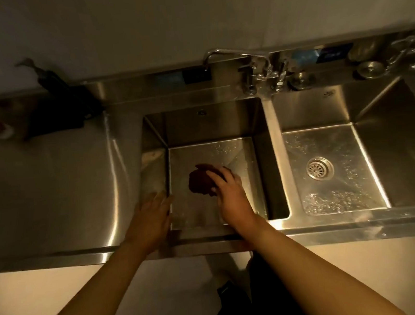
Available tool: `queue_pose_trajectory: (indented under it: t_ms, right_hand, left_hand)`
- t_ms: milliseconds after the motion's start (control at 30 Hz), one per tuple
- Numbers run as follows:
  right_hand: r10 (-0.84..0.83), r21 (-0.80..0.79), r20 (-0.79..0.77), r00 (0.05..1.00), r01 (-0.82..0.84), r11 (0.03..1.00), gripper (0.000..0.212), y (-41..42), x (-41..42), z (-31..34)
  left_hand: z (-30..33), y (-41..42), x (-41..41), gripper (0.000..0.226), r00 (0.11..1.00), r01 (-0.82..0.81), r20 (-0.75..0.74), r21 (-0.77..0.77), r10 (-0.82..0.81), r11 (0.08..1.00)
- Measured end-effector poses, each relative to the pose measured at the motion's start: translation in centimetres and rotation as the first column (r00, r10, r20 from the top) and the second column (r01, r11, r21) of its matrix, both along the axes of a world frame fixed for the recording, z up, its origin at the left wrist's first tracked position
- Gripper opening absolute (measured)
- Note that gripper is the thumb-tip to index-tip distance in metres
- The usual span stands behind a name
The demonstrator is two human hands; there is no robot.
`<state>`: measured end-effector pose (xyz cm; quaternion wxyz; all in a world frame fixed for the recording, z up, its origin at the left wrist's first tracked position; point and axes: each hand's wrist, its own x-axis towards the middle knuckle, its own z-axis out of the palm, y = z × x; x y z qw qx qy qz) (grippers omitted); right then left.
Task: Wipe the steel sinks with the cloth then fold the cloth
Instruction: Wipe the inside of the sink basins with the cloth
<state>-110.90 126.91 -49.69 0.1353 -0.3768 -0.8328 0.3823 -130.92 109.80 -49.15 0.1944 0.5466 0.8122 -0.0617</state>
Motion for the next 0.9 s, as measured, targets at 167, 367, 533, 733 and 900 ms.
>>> queue_pose_trajectory:
  t_ms: [167, 367, 533, 733, 900]
  right_hand:
    - [-0.026, -0.22, -0.101, 0.995, 0.003, 0.975, 0.048, 0.7, -6.5, -2.3]
    - [-0.048, -0.415, -0.173, 0.984, -0.028, 0.909, 0.047, 0.6, -11.2, -5.6]
    - [-0.07, -0.565, -0.2, 0.977, -0.057, 0.823, 0.048, 0.5, -14.0, -8.8]
    - [-0.147, -0.682, -0.222, 0.964, -0.045, 0.73, 0.049, 0.2, -18.2, -11.3]
    - [-0.219, -0.81, -0.293, 0.931, -0.12, 0.575, 0.052, -0.6, -22.8, -11.5]
  left_hand:
    - [0.9, 0.4, -4.3, 0.057, 0.983, -0.179, -0.029, 0.072, 0.181, 0.981]
    - [-1.4, 3.1, -8.5, 0.076, 0.967, -0.256, 0.01, 0.094, 0.256, 0.962]
    - [-4.5, 3.9, -10.8, 0.086, 0.954, -0.298, 0.002, 0.117, 0.3, 0.947]
    - [-7.3, 2.8, -11.8, 0.084, 0.941, -0.334, 0.0, 0.165, 0.339, 0.928]
    - [-7.8, 2.6, -11.7, 0.076, 0.938, -0.337, -0.01, 0.204, 0.347, 0.919]
